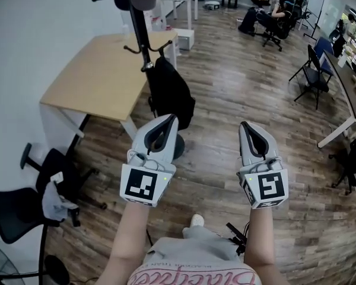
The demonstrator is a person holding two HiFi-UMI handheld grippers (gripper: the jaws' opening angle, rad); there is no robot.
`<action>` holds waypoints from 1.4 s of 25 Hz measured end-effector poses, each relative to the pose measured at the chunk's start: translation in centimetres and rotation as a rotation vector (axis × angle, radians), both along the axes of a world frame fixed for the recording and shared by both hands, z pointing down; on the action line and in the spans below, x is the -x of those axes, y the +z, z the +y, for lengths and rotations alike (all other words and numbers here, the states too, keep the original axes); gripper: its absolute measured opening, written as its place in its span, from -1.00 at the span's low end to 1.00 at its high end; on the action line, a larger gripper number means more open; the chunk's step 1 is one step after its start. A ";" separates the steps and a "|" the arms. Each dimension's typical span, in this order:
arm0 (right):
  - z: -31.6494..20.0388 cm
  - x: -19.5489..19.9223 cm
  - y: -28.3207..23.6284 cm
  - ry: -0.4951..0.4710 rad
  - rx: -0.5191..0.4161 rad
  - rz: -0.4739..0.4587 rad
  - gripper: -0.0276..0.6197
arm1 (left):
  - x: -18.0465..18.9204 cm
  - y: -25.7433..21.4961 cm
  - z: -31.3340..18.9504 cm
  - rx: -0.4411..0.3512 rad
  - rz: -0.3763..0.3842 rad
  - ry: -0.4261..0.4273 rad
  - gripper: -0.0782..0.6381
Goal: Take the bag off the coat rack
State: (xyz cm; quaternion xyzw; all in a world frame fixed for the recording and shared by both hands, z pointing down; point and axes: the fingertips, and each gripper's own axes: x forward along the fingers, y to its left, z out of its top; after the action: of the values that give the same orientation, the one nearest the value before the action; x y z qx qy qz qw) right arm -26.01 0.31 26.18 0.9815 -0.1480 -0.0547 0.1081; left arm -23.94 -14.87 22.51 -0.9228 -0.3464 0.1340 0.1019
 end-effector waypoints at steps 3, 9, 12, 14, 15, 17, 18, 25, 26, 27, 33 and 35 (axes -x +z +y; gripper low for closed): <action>1.2 -1.5 0.0 -0.021 0.000 -0.002 -0.90 | -1.4 0.1 1.2 0.009 -0.003 -0.020 -0.78; 3.8 -3.6 0.5 -0.008 -0.021 -0.001 -0.90 | -3.0 0.9 3.4 -0.009 -0.015 -0.029 -0.78; 4.3 -4.8 0.9 -0.004 -0.019 -0.010 -0.90 | -4.5 1.2 3.7 -0.002 -0.036 -0.036 -0.78; 4.4 -5.8 1.2 -0.009 -0.020 -0.018 -0.90 | -5.8 1.5 3.8 -0.002 -0.054 -0.045 -0.78; 4.4 -6.3 1.4 -0.010 -0.017 -0.024 -0.90 | -6.5 1.7 3.9 -0.005 -0.066 -0.051 -0.78; 4.7 -7.1 1.9 -0.011 -0.014 -0.033 -0.90 | -7.8 2.0 4.4 -0.007 -0.075 -0.051 -0.78; 4.9 -7.5 2.0 -0.010 -0.013 -0.036 -0.90 | -8.4 1.9 4.8 -0.004 -0.065 -0.045 -0.77; 7.6 -12.9 2.7 -0.002 -0.002 -0.052 -0.90 | -14.9 2.1 6.5 0.020 -0.084 -0.060 -0.76; 8.2 -13.9 2.7 -0.004 -0.001 -0.056 -0.90 | -15.9 2.2 6.8 0.022 -0.086 -0.063 -0.76; 8.7 -14.9 2.8 -0.007 -0.001 -0.058 -0.90 | -16.9 2.4 7.1 0.022 -0.088 -0.065 -0.76; 11.4 -21.6 3.1 -0.018 -0.010 -0.075 -0.90 | -23.3 3.2 9.2 0.012 -0.100 -0.079 -0.76; 12.0 -23.9 3.1 -0.022 -0.009 -0.078 -0.90 | -25.6 3.5 9.5 0.015 -0.099 -0.083 -0.76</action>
State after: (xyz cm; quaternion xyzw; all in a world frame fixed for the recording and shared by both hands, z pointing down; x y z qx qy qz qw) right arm -2.12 12.29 29.30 0.9817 -0.1625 -0.0184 0.0974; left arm 1.62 -5.34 26.03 -0.9426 -0.3116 0.0866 0.0830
